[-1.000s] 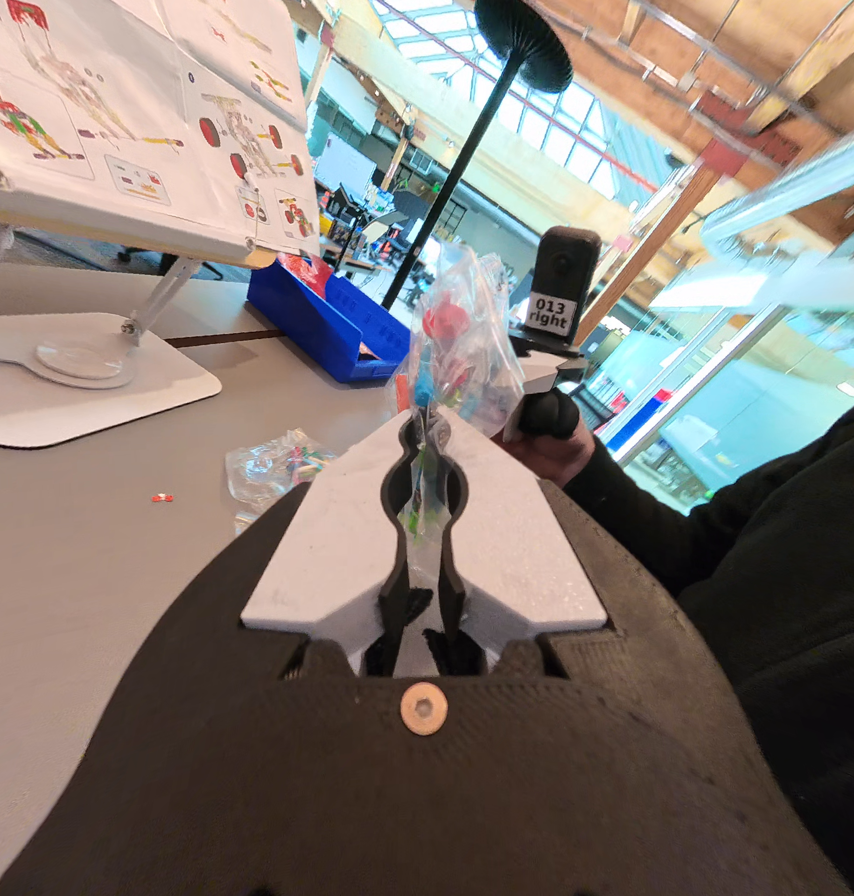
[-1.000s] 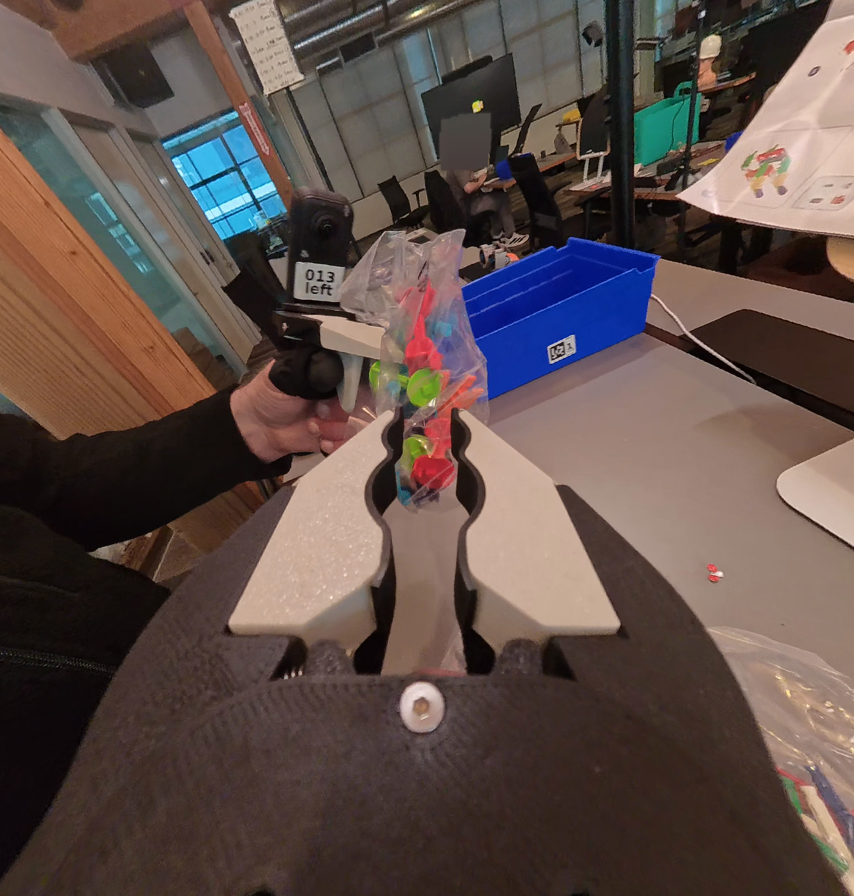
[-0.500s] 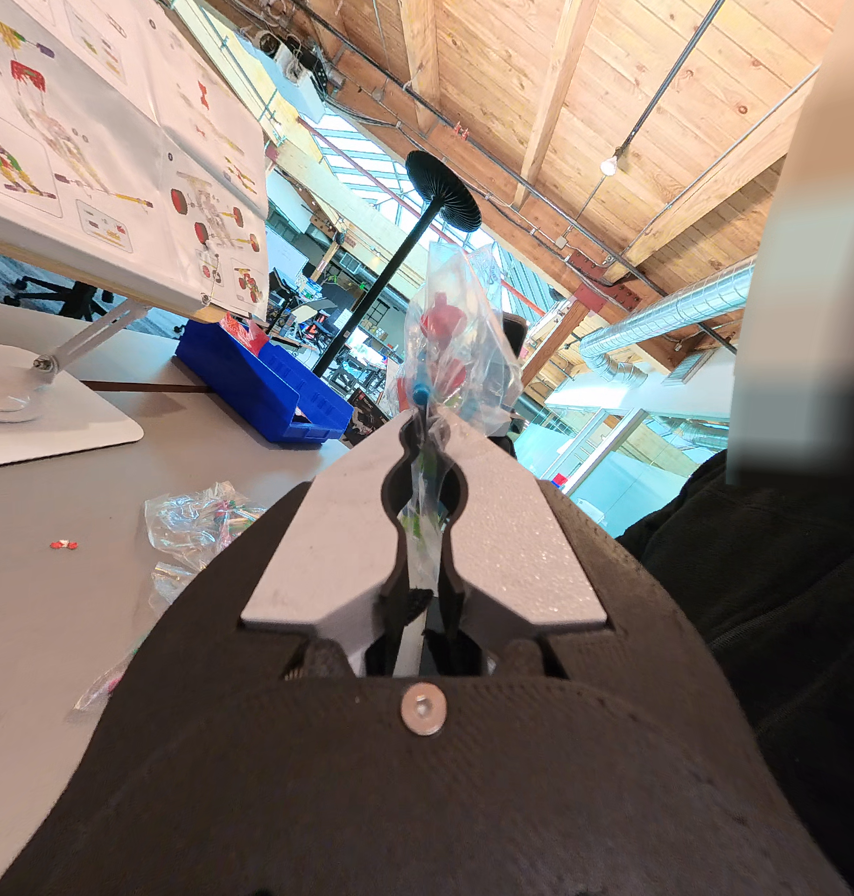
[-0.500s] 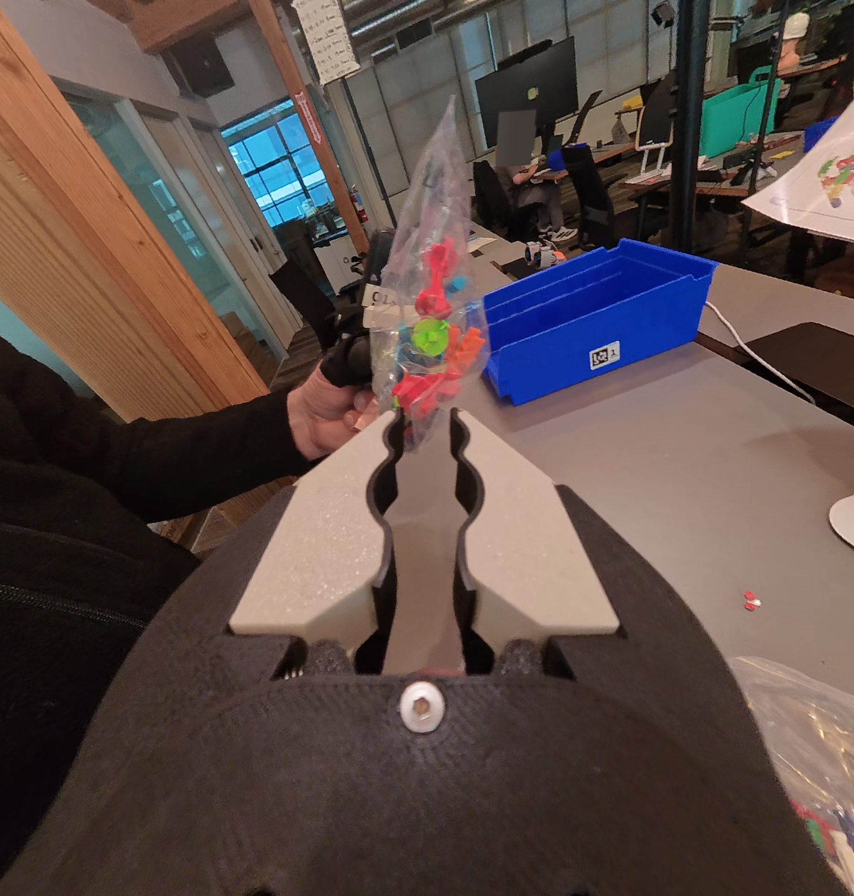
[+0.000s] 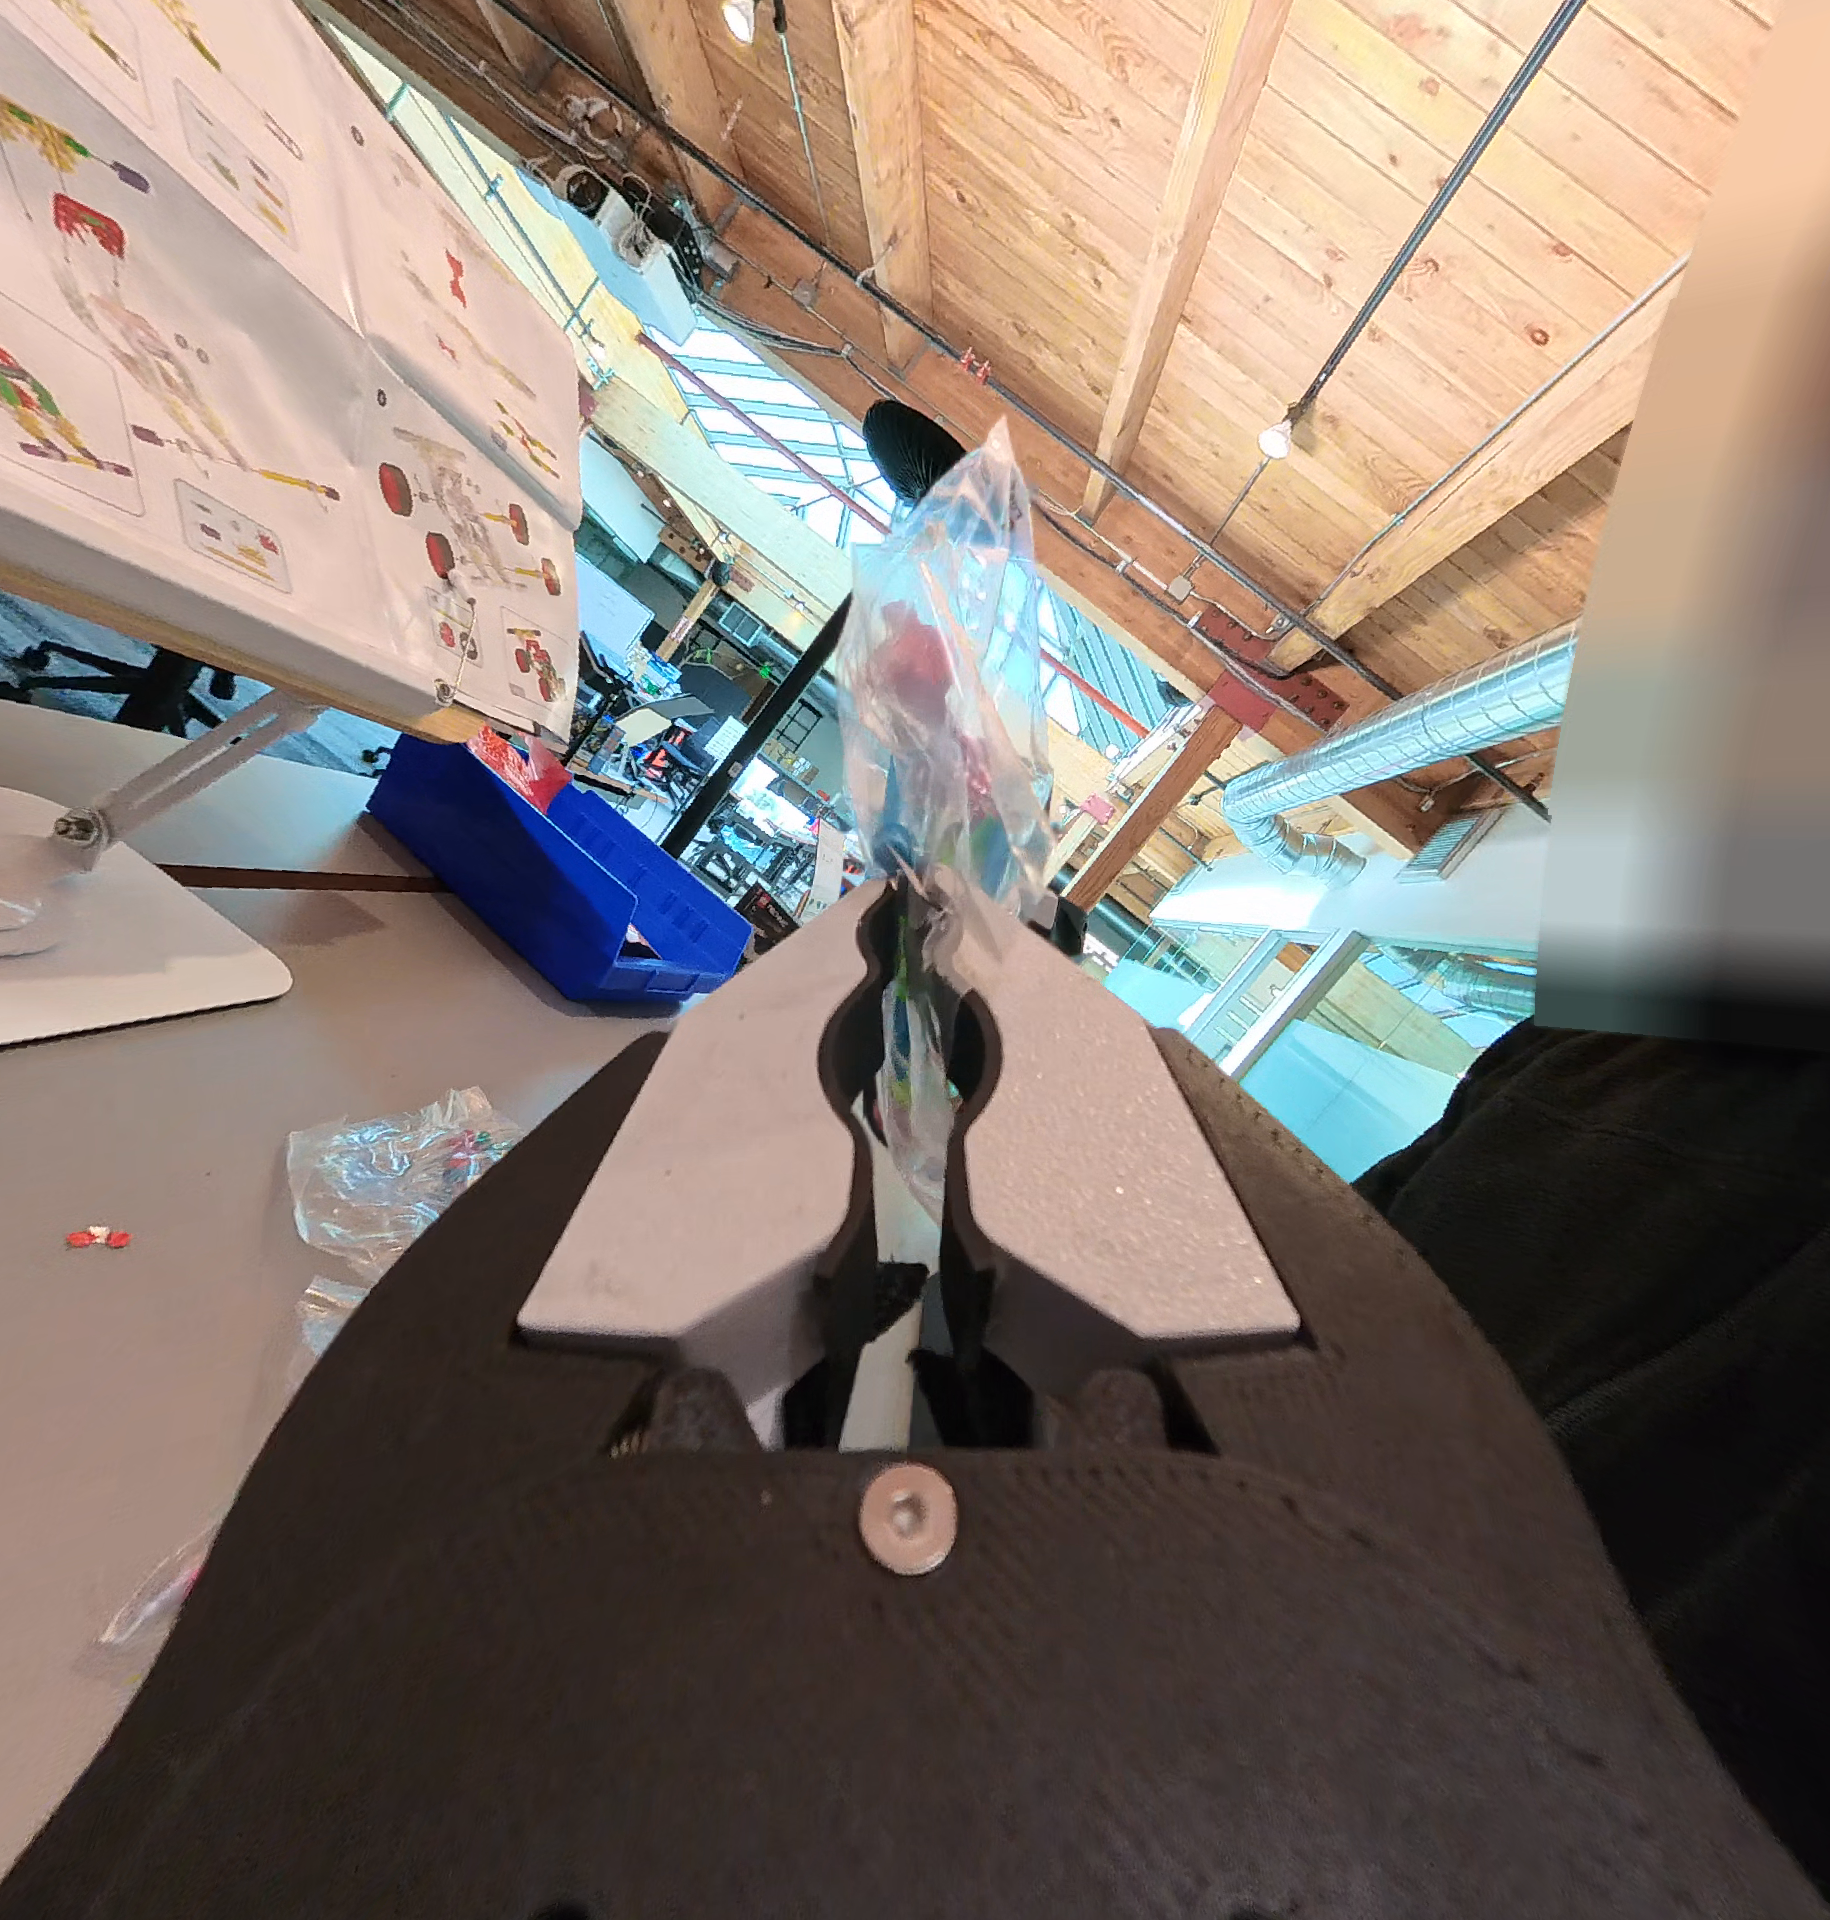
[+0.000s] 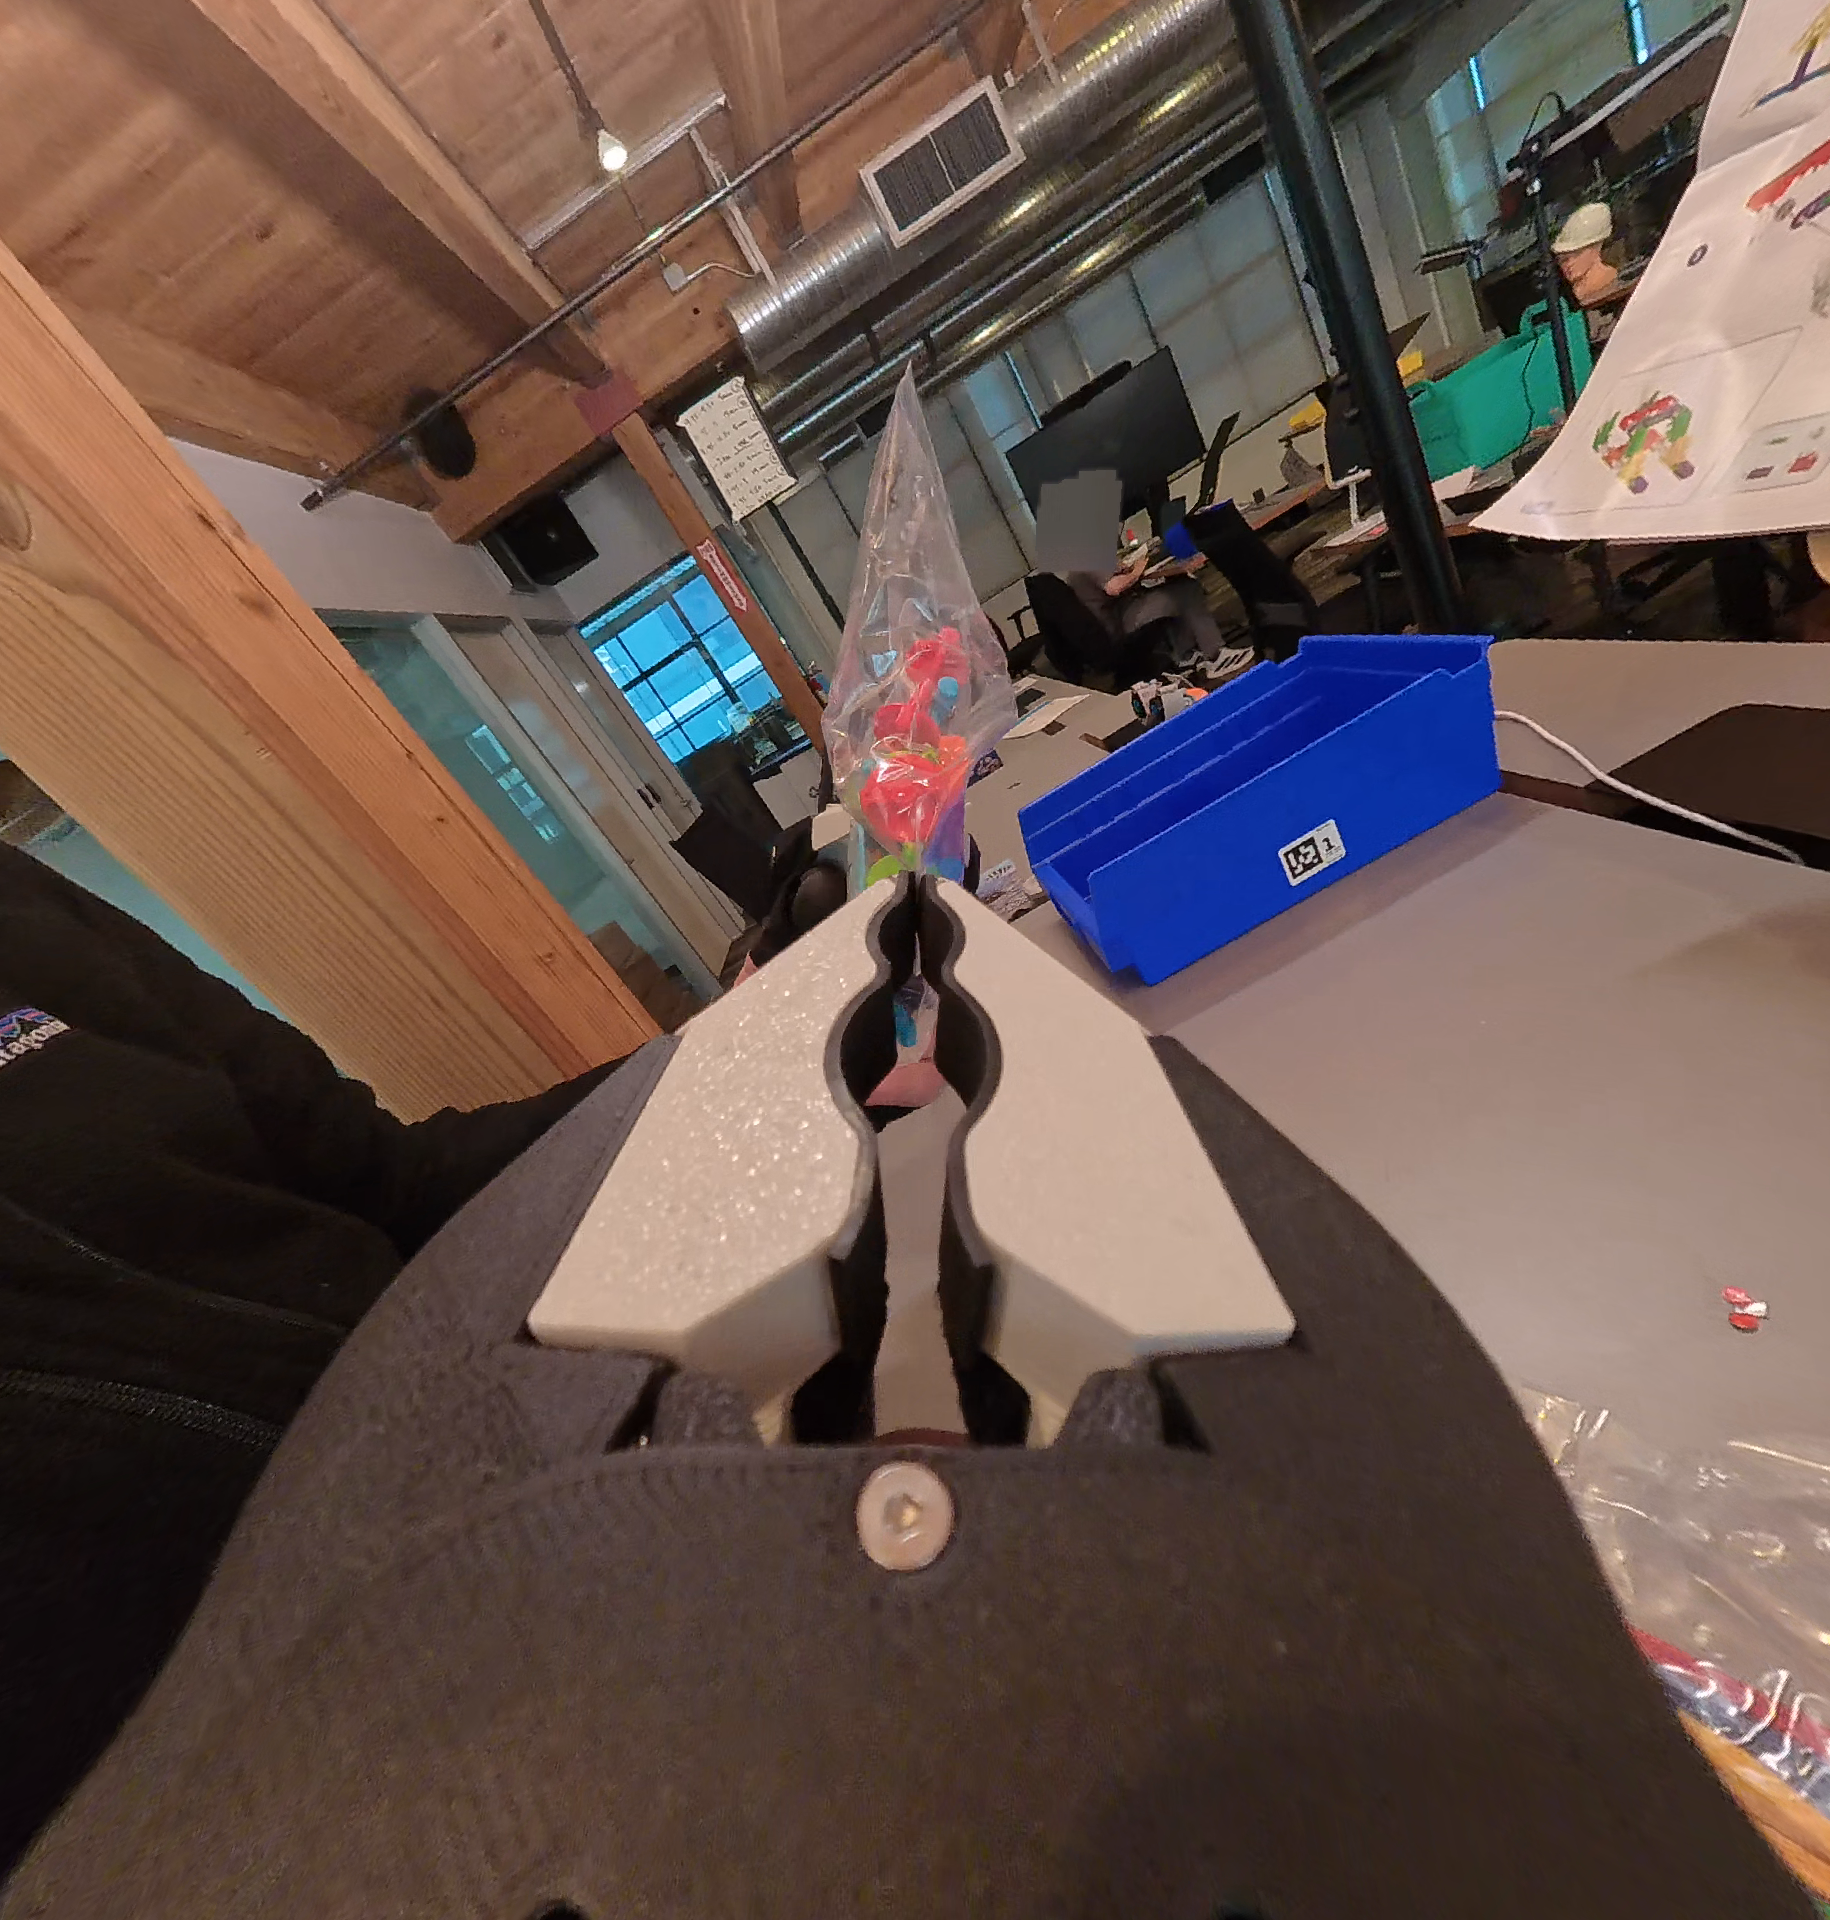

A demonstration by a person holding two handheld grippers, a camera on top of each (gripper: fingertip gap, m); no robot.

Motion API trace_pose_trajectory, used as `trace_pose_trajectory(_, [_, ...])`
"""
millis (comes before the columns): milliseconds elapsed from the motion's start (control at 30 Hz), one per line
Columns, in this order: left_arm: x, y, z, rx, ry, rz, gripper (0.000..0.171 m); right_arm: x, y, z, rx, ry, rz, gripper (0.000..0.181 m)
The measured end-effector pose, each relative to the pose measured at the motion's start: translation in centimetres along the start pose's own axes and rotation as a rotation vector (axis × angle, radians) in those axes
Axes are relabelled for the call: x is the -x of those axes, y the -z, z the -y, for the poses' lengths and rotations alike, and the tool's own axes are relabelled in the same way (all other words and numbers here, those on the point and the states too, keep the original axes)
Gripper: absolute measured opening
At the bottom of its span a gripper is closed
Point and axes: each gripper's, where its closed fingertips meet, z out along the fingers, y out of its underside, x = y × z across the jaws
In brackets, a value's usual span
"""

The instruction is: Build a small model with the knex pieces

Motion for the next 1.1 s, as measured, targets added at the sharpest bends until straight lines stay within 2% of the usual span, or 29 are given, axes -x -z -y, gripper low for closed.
trace_pose_trajectory(100, [-0.2,-0.1,0.3,0.003,-0.002,-0.005,0.005,-0.2,0.3,0.3,-0.011,-0.014,0.001,0.000])
trace_pose_trajectory(167, [0.1,0.2,0.8,-0.009,-0.007,0.014,0.019,-0.3,0.6,0.7,-0.021,-0.029,0.010,0.000])
trace_pose_trajectory(233, [0.4,0.5,1.4,-0.015,-0.022,0.037,0.026,-0.4,0.8,0.6,-0.007,-0.027,0.007,0.000])
trace_pose_trajectory(333, [0.6,0.6,1.9,0.039,-0.110,0.100,0.044,-0.4,0.8,0.3,0.033,-0.016,0.003,0.000])
trace_pose_trajectory(433, [0.5,0.3,1.9,0.130,-0.245,0.156,0.052,-0.5,0.6,-0.1,0.076,0.001,-0.013,0.000])
trace_pose_trajectory(600, [1.1,-1.0,-0.2,0.311,-0.397,0.216,0.054,0.0,0.4,-0.1,0.113,0.009,0.013,0.000])
trace_pose_trajectory(733, [1.8,-2.2,-0.1,0.315,-0.379,0.180,0.057,1.4,0.3,-0.6,0.174,0.031,0.076,0.000])
trace_pose_trajectory(833, [2.3,-3.2,-1.0,0.370,-0.329,0.111,0.066,2.7,0.1,-0.9,0.206,0.040,0.130,0.000])
trace_pose_trajectory(933, [1.9,-4.0,-1.9,0.390,-0.247,-0.001,0.058,3.8,0.1,-0.9,0.206,0.033,0.179,0.000])
trace_pose_trajectory(1033, [0.3,-4.3,-2.1,0.372,-0.187,-0.153,0.009,4.2,0.4,-0.8,0.192,0.021,0.202,0.000])
trace_pose_trajectory(1067, [0.3,-4.3,-1.9,0.350,-0.199,-0.158,0.000,4.1,0.6,-0.7,0.187,0.020,0.198,0.000])
trace_pose_trajectory(1100, [0.2,-4.3,-1.6,0.330,-0.194,-0.170,0.000,3.9,0.9,-0.6,0.183,0.021,0.186,0.000])
